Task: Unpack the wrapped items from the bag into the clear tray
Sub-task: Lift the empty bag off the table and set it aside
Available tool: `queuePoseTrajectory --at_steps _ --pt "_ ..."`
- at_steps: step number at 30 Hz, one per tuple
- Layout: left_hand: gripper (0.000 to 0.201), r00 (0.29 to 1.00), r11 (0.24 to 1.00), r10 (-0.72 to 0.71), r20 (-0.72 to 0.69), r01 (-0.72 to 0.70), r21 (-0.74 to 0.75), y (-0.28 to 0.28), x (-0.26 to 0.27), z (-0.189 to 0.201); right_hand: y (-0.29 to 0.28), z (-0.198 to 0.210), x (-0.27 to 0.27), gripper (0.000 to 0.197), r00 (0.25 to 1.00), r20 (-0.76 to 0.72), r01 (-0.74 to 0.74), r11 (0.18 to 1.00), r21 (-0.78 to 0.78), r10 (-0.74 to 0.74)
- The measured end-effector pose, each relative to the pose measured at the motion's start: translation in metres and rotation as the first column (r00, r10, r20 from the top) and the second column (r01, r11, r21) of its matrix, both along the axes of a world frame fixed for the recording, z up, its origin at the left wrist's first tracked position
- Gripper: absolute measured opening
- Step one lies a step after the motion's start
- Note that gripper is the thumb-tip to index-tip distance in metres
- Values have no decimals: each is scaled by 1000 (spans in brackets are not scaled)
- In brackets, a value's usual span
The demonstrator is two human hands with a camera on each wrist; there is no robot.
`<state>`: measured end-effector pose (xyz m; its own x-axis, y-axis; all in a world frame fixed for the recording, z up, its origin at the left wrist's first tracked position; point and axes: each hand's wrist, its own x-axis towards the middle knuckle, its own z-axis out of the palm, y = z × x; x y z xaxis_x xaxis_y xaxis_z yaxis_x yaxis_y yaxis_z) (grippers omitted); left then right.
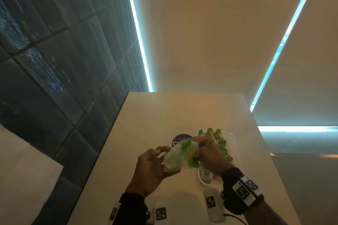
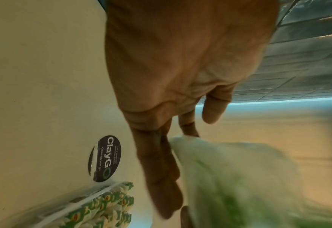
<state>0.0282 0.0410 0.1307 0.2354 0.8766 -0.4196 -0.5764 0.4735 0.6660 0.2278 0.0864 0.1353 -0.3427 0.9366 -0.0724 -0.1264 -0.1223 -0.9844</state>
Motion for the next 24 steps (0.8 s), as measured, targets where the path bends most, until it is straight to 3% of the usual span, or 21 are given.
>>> queuePoseTrajectory --at_steps 2,4,6,8,10,11,14,19,24 --pt "36 993 994 -97 -73 93 -50 -1 0 3 1 2 -2 44 991 130 4 993 115 -20" --pt "36 963 990 -138 -232 142 0 -1 5 4 -1 3 -4 52 989 143 12 990 140 -32" --pt "42 939 991 -38 -342 78 105 1 8 0 -3 2 -4 52 999 43 17 999 35 -19" --pt "48 898 976 95 -430 0 216 2 8 -4 -6 0 2 41 987 -159 -44 991 -128 23" --pt "48 825 957 190 -533 -34 289 2 9 -5 -9 -6 10 46 937 -346 -141 949 -283 37" --pt "48 797 949 216 -564 -35 313 2 9 -6 -11 -8 9 49 931 -361 -170 932 -321 45" --pt "50 764 930 253 -593 -23 367 -1 10 -9 -18 -11 -3 51 974 -198 -172 930 -325 111" --pt "42 740 916 302 -600 -51 398 -10 6 -15 -26 -17 -17 29 998 -28 45 978 -203 -52" --pt "36 797 945 215 -564 -25 325 -32 -6 -37 -38 -34 -16 28 994 41 108 975 -193 -102"
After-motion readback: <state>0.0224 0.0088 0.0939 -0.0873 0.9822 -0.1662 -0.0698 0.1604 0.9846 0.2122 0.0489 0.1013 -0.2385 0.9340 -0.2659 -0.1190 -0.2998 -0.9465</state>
